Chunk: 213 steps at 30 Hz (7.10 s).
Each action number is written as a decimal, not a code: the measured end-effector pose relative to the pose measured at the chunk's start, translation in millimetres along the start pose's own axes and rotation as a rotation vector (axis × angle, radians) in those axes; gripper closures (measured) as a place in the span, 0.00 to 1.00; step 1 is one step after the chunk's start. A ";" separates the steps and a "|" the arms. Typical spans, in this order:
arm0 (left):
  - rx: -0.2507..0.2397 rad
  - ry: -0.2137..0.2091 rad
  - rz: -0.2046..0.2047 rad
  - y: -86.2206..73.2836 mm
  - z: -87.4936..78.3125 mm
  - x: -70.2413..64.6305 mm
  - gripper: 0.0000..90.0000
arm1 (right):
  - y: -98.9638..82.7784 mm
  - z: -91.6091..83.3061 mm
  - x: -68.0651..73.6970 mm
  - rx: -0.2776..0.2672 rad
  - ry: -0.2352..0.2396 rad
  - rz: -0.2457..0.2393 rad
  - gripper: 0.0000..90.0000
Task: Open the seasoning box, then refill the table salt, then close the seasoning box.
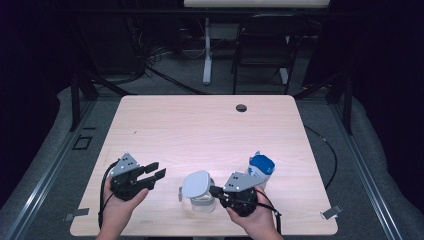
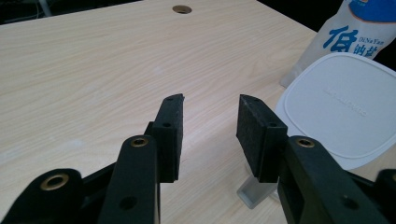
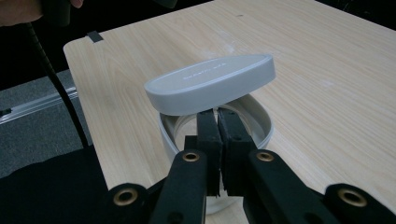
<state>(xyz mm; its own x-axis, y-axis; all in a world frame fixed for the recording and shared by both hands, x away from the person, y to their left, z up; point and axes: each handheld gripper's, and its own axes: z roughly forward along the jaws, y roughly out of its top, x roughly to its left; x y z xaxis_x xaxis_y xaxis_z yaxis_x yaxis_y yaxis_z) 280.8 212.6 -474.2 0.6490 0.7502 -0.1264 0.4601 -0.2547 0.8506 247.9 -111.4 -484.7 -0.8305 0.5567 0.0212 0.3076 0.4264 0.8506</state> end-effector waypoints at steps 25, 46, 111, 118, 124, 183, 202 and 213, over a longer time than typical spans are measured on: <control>0.004 0.015 -0.024 -3.2 -4.2 14.7 0.68 | 26.0 9.7 3.2 0.008 0.013 -0.013 0.98; -0.012 0.026 -0.044 -7.5 -6.6 21.6 0.68 | 44.5 13.4 10.4 0.006 0.027 -0.031 0.98; -0.019 0.096 -0.063 -11.2 -5.5 24.3 0.51 | -25.4 -38.3 -15.1 0.003 -0.158 0.079 0.48; -0.022 0.098 -0.067 -11.4 -6.1 25.1 0.51 | -30.9 -49.1 -15.4 0.015 -0.160 0.081 0.48; -0.022 0.099 -0.072 -11.8 -6.8 26.6 0.51 | -44.4 -69.0 -18.6 0.013 -0.187 0.105 0.48; -0.010 0.100 -0.092 -15.4 -4.1 30.8 0.50 | -61.2 -53.9 -77.4 0.034 -0.446 0.232 0.43; -0.014 0.102 -0.097 -16.3 -3.7 32.5 0.51 | -66.3 -33.6 -76.7 0.043 -0.482 0.193 0.40; -0.013 0.103 -0.098 -16.7 -3.7 33.4 0.51 | -77.0 -27.5 -77.2 0.004 -0.485 0.190 0.39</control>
<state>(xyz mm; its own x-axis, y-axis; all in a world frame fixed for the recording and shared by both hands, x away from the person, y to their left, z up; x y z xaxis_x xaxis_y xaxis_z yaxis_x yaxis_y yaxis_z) 292.5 244.1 -490.8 0.5354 0.8299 -0.1571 0.5103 -0.1696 0.8431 275.6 -206.8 -537.5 -0.4490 0.8906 -0.0717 0.4345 0.2878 0.8534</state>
